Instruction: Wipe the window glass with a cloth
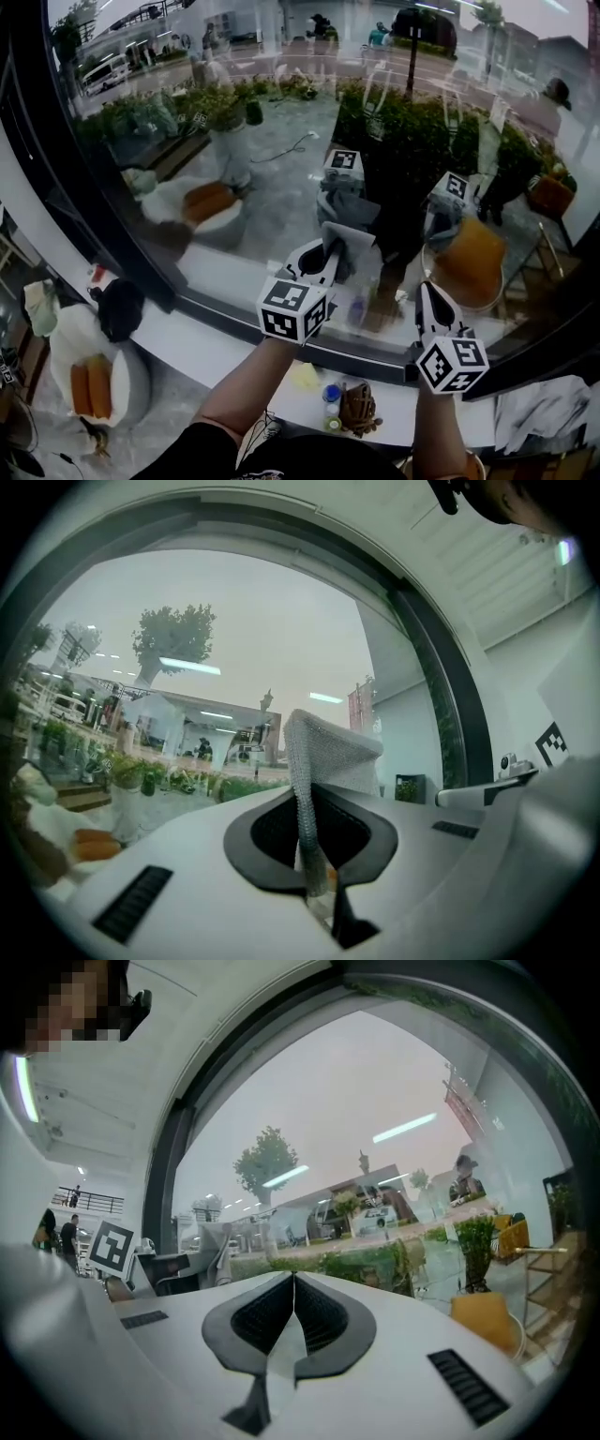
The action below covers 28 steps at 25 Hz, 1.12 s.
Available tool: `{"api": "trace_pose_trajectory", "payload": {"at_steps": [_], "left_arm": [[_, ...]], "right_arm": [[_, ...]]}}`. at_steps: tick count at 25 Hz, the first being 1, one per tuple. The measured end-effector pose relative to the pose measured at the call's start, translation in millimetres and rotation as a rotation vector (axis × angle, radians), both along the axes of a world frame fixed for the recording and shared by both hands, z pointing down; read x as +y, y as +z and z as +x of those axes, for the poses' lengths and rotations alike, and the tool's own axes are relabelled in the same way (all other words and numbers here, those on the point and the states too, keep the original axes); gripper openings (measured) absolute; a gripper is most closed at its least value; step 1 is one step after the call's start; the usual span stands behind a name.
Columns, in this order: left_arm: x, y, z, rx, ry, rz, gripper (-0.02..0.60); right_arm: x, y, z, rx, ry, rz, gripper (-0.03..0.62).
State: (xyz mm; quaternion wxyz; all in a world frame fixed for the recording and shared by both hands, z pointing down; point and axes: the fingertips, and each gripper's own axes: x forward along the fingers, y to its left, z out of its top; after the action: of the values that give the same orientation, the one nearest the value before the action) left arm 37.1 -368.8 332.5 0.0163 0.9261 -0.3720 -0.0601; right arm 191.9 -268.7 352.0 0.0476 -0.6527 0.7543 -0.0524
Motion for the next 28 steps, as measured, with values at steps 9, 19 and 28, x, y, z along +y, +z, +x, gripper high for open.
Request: {"api": "trace_pose_trajectory", "payload": {"at_steps": [9, 19, 28], "left_arm": [[-32.6, 8.1, -80.5, 0.035, -0.045, -0.005, 0.018], [-73.3, 26.6, -172.3, 0.050, -0.110, -0.026, 0.018], [-125.4, 34.2, -300.7, 0.052, -0.178, -0.055, 0.018]], "right_arm": [[-30.8, 1.4, -64.9, 0.024, -0.023, -0.003, 0.028], [-64.5, 9.5, -139.4, 0.042, -0.057, -0.011, 0.028], [-107.2, 6.3, -252.0, 0.046, -0.075, -0.012, 0.028]]}}
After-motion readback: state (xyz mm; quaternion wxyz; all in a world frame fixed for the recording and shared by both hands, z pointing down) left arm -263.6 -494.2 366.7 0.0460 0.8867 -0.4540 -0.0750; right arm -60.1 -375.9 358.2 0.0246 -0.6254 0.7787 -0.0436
